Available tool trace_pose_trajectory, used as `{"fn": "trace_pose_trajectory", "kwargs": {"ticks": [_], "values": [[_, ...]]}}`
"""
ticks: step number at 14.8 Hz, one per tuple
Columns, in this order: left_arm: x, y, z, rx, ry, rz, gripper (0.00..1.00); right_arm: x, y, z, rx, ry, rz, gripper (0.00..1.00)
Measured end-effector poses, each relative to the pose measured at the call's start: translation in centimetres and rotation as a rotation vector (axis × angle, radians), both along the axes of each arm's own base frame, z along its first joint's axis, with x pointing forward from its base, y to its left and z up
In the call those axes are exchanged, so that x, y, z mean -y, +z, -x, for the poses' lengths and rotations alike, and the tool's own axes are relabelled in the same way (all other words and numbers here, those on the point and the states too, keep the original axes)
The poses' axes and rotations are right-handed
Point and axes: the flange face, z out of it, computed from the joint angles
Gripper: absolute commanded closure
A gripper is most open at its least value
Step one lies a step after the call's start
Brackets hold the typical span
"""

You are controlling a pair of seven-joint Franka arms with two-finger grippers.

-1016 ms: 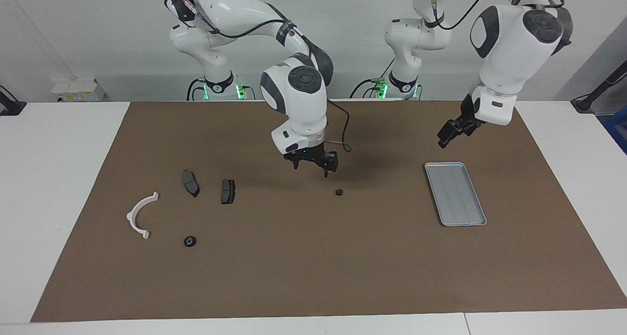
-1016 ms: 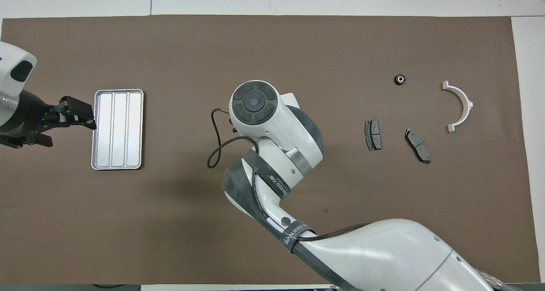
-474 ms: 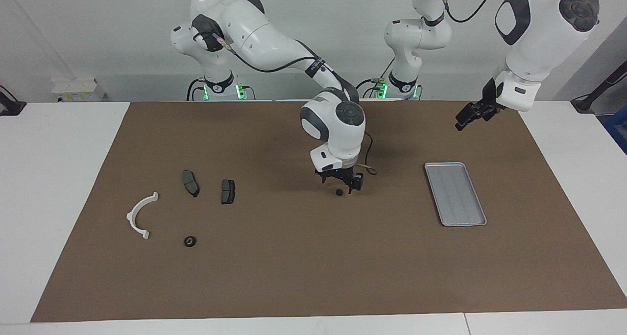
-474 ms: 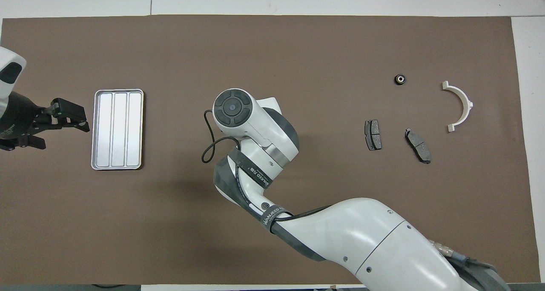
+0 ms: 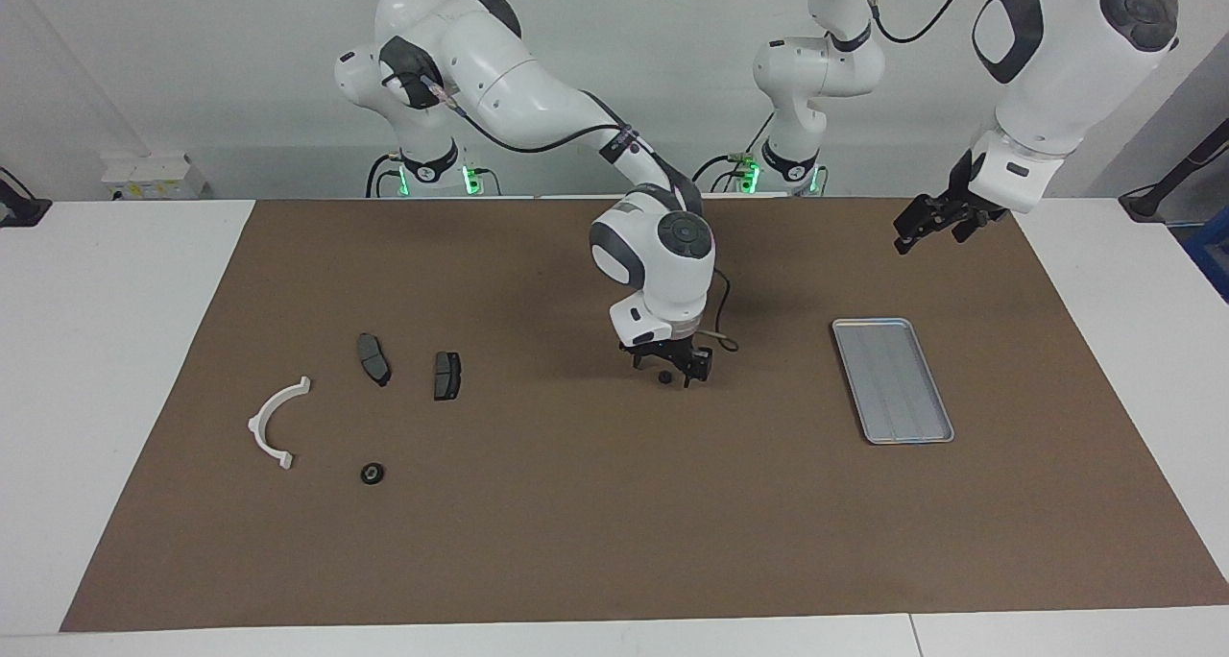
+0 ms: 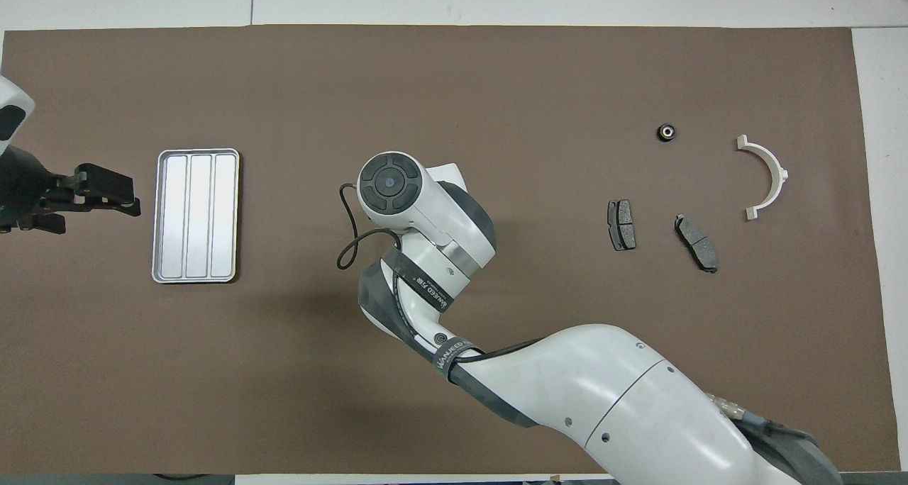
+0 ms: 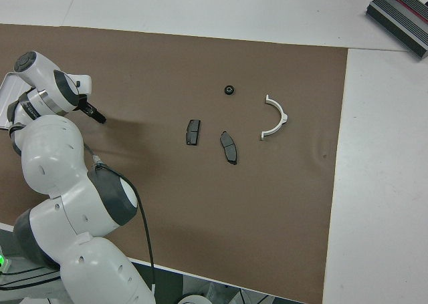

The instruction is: Place bearing gear from tray to pile

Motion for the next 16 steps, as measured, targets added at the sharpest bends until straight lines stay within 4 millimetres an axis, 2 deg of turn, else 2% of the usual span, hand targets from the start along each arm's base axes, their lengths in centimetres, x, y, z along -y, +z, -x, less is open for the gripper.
{"fn": "trace_pose_trajectory", "kwargs": {"ticks": [1, 2, 5, 6, 9, 10, 16], "values": [[0.0, 0.4, -0.1, 0.009, -0.013, -0.003, 0.00, -0.1, 0.0, 0.0, 0.004, 0.001, -0.004, 0.40], [0.4, 0.6, -0.1, 0.015, -0.028, -0.011, 0.00, -0.1, 0.0, 0.0, 0.005, 0.001, -0.006, 0.46], [2.6, 0.5, 0.0, 0.014, -0.078, -0.024, 0.00, -0.1, 0.0, -0.1, 0.010, 0.001, -0.010, 0.46], [2.8, 0.4, 0.1, 0.011, -0.097, -0.024, 0.00, -0.2, 0.0, -0.1, 0.012, 0.001, -0.013, 0.53], [2.9, 0.6, 0.1, 0.012, -0.122, -0.022, 0.00, -0.1, -0.2, -0.2, 0.012, 0.000, -0.013, 0.91], [2.9, 0.7, 0.1, 0.012, -0.125, -0.022, 0.00, 0.0, -0.2, -0.3, 0.013, -0.002, -0.014, 1.00], [2.6, 0.4, 0.1, 0.002, -0.121, -0.022, 0.00, 0.2, -0.1, -0.4, 0.013, 0.002, -0.001, 1.00]]}}
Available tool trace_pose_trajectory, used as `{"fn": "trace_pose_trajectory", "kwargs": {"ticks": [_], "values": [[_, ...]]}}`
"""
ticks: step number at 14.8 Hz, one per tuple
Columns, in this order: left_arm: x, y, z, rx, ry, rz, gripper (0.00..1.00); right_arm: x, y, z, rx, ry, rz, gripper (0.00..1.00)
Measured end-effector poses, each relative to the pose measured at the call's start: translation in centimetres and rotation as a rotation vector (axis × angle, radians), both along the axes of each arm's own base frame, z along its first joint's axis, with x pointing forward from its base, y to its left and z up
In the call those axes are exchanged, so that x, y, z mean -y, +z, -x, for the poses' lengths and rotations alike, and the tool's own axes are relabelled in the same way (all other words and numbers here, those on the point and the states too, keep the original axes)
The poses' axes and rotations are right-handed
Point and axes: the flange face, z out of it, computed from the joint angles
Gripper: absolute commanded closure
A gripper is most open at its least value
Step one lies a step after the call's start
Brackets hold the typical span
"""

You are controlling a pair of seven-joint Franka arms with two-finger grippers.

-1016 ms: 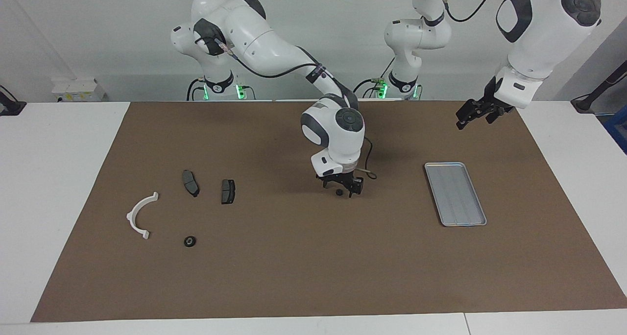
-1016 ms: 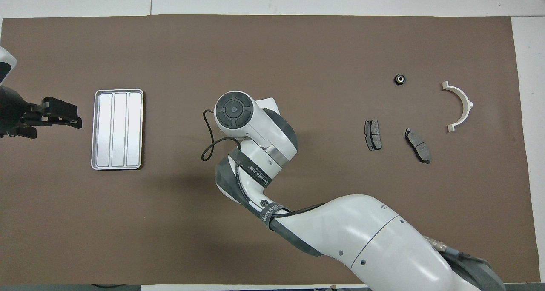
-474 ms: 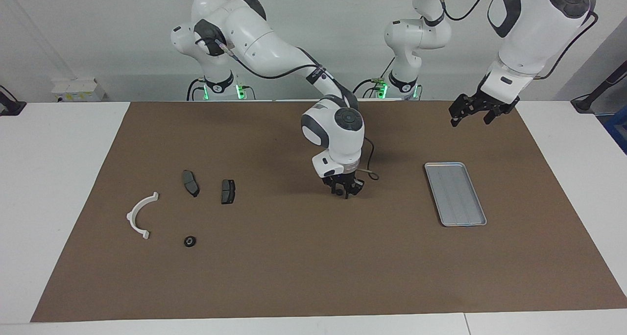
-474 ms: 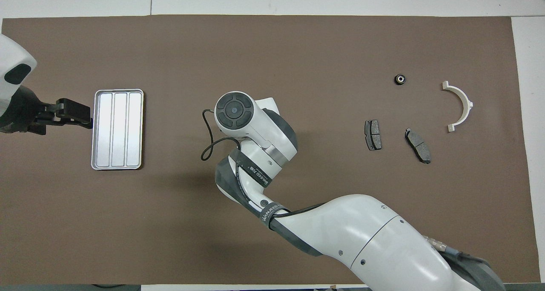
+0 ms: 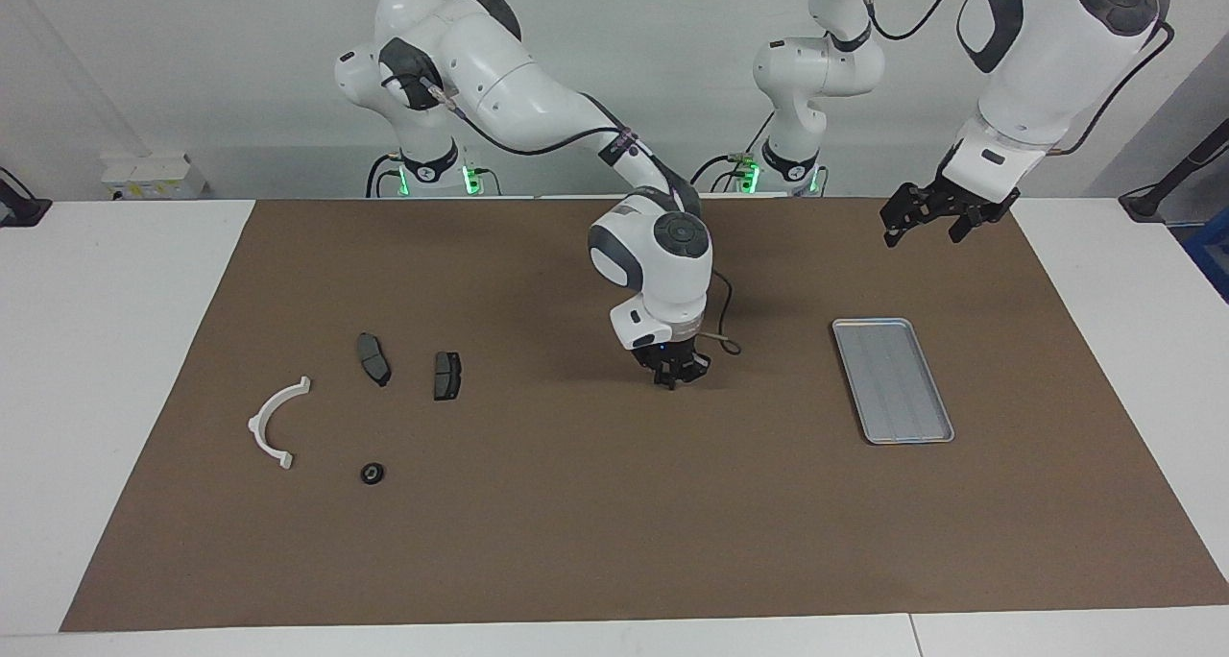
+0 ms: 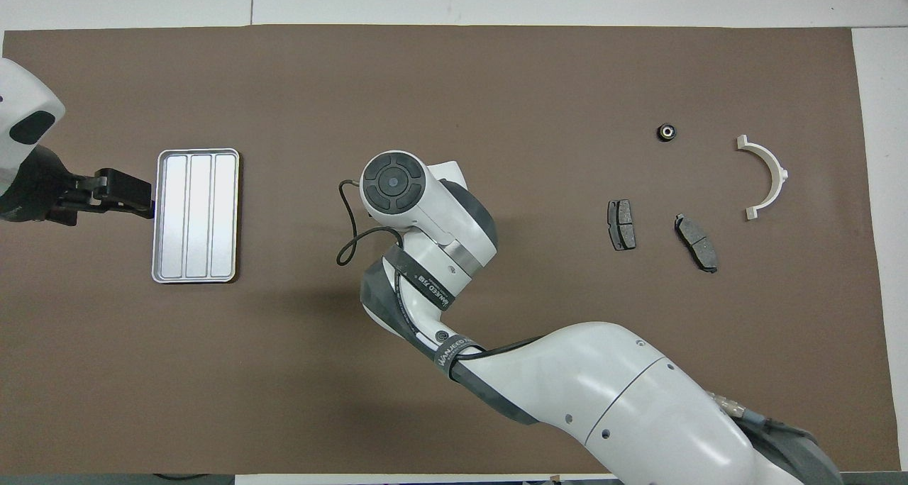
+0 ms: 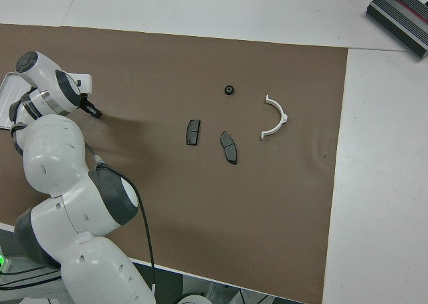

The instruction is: Place bearing gear from tray to pile

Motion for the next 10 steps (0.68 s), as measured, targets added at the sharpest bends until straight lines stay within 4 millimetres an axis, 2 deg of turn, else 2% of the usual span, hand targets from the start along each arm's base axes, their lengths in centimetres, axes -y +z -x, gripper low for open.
{"fn": "trace_pose_trajectory", "kwargs": {"ticks": [2, 3, 5, 6, 7, 8, 10], "values": [[0.0, 0.0, 0.0, 0.000, -0.001, 0.000, 0.00, 1.5, 0.9, -0.9, -0.022, 0.045, 0.066, 1.00], [0.2, 0.0, 0.0, -0.001, -0.004, 0.000, 0.00, 3.4, 2.6, -2.4, -0.037, 0.088, 0.091, 1.00], [0.5, -0.1, 0.1, -0.002, -0.009, 0.000, 0.00, 9.9, 7.9, -6.5, -0.053, 0.202, 0.110, 1.00], [0.5, -0.1, 0.1, -0.002, -0.010, 0.000, 0.00, 14.1, 10.4, -8.5, -0.050, 0.262, 0.106, 1.00], [0.5, -0.1, 0.1, -0.002, -0.010, 0.000, 0.00, 18.2, 12.1, -10.0, -0.048, 0.319, 0.103, 1.00], [0.5, -0.1, 0.1, -0.002, -0.010, 0.000, 0.00, 22.3, 12.9, -11.4, -0.047, 0.375, 0.101, 1.00], [0.5, -0.1, 0.1, -0.003, -0.009, 0.000, 0.00, 28.7, 12.2, -13.2, -0.059, 0.454, 0.100, 1.00]]}}
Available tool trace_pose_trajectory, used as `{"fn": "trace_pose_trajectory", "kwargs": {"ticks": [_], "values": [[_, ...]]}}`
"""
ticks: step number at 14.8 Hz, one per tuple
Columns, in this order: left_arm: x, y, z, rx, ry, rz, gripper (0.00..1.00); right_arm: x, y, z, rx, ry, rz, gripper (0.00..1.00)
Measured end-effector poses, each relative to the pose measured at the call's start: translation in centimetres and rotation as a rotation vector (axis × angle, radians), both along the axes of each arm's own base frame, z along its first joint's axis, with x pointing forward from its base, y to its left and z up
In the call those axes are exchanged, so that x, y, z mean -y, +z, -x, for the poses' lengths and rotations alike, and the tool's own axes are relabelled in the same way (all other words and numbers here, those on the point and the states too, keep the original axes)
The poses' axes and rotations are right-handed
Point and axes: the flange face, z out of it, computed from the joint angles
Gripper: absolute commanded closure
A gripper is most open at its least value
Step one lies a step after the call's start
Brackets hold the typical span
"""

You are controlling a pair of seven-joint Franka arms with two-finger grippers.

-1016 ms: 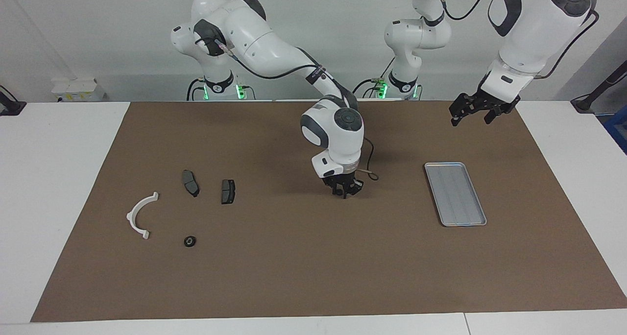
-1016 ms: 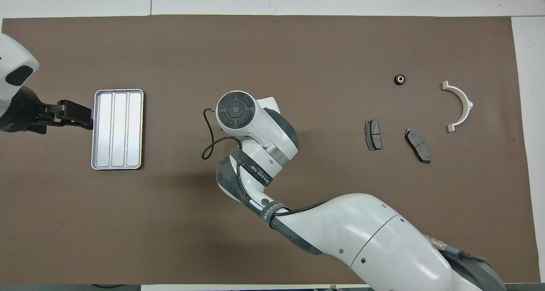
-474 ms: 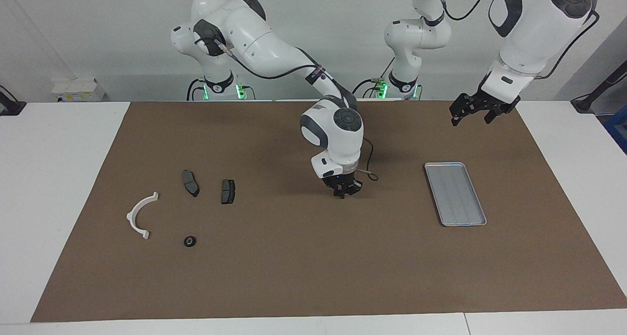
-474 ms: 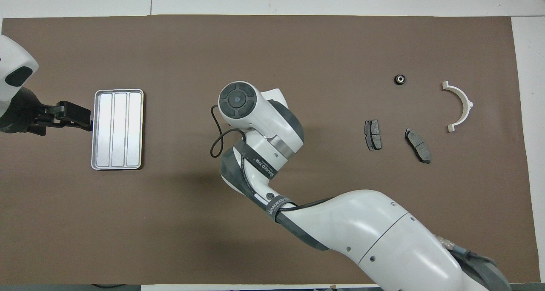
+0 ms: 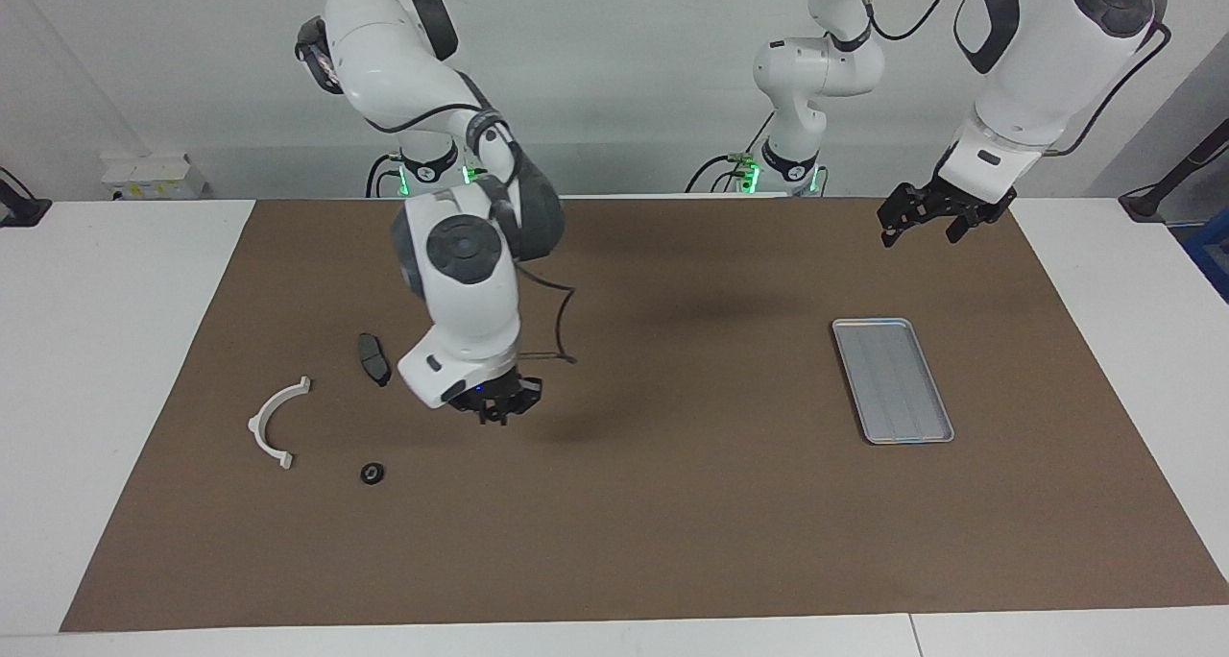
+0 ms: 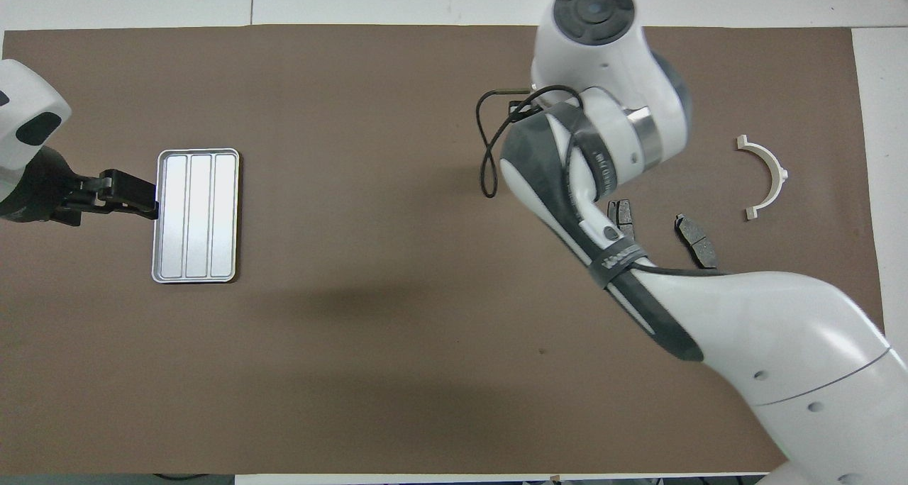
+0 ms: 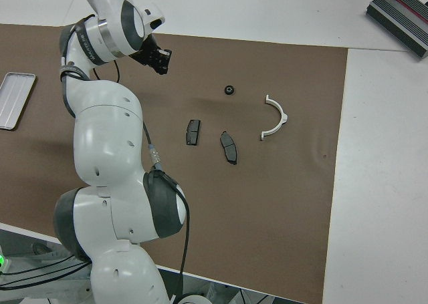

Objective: Place bearing gear from tray to pile
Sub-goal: 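Carry the part beside the brake pads and release it with the right gripper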

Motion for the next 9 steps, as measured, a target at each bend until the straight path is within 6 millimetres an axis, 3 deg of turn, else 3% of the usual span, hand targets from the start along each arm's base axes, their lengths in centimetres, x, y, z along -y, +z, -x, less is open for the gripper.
{"fn": "trace_pose_trajectory", "kwargs": {"ticks": [2, 5, 9], "values": [[0.0, 0.0, 0.0, 0.000, 0.000, 0.000, 0.00, 4.1, -2.6, -0.9, 0.007, 0.052, -0.008, 1.00], [0.0, 0.0, 0.0, 0.000, 0.000, 0.000, 0.00, 8.1, -8.1, -0.7, 0.031, 0.082, -0.026, 1.00], [0.0, 0.0, 0.0, 0.000, 0.000, 0.000, 0.00, 8.6, -12.1, 0.5, 0.059, 0.095, -0.044, 1.00]]}}
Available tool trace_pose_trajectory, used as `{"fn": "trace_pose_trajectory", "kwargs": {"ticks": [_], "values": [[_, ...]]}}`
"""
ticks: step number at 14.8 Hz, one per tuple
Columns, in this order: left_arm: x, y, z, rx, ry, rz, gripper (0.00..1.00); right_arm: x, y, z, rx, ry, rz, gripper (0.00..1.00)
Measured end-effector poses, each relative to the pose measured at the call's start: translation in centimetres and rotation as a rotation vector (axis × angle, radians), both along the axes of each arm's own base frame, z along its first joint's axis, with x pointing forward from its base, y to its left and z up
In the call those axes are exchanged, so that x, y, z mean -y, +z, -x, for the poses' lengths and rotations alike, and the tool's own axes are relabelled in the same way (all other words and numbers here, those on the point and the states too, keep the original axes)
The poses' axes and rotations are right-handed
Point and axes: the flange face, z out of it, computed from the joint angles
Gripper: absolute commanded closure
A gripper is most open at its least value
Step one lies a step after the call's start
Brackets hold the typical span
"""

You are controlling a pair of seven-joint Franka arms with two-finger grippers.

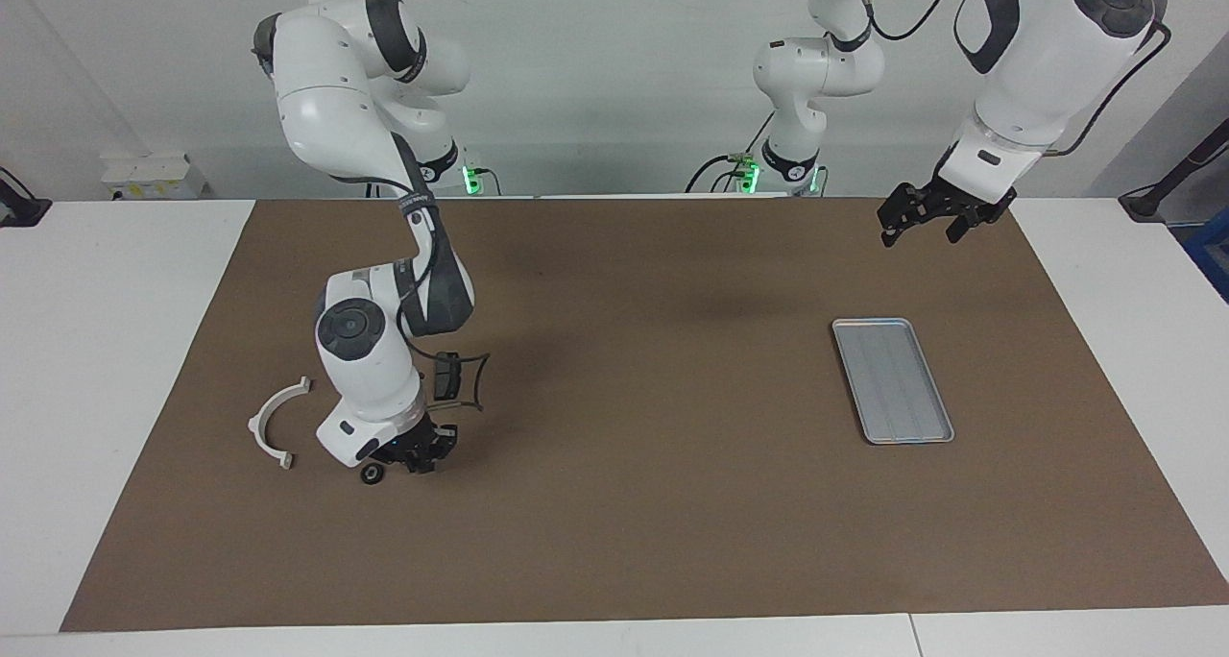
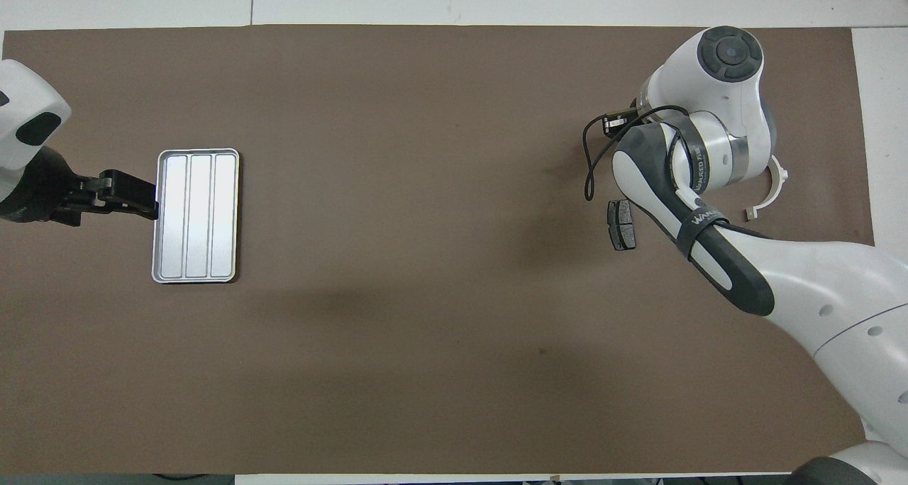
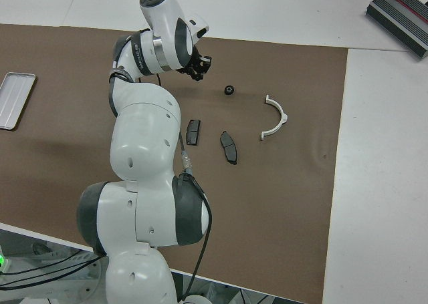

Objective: Place bearing gear from tray to pile
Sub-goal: 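Carry the part beside the brake pads and release it with the right gripper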

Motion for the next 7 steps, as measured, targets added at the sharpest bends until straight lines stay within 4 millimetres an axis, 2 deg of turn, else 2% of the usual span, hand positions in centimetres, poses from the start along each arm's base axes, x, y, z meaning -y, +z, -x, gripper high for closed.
{"fn": "trace_pose_trajectory", "kwargs": {"ticks": [3, 4, 5, 7], "values": [[0.00, 0.00, 0.00, 0.000, 0.000, 0.000, 0.00, 0.04, -0.16, 0.26, 0.008, 0.002, -0.001, 1.00], [0.00, 0.00, 0.00, 0.000, 0.000, 0.000, 0.00, 0.05, -0.22, 0.31, 0.007, 0.002, -0.001, 0.53], [0.00, 0.00, 0.00, 0.000, 0.000, 0.000, 0.00, 0.05, -0.22, 0.33, 0.008, 0.002, -0.001, 0.01], [0.00, 0.00, 0.00, 0.000, 0.000, 0.000, 0.00, 0.06, -0.13, 0.32, 0.009, 0.002, -0.001, 0.00]]}}
